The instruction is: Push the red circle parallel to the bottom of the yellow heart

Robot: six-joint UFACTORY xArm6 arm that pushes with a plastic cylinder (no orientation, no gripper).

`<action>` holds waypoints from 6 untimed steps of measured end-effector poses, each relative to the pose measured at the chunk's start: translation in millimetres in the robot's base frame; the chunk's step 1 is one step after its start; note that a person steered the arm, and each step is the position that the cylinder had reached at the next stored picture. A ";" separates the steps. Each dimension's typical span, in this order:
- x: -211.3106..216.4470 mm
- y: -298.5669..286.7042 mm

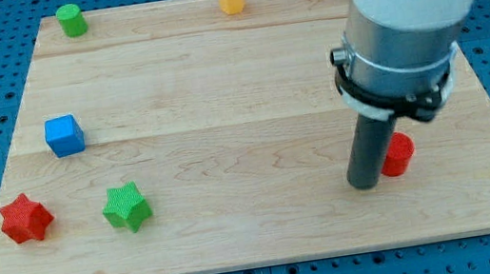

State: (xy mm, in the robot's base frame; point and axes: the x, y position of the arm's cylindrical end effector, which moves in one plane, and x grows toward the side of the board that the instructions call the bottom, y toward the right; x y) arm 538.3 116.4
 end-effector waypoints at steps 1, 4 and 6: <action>-54.4 26.4; -20.3 78.7; -24.8 46.1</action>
State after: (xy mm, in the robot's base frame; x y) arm 513.4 162.5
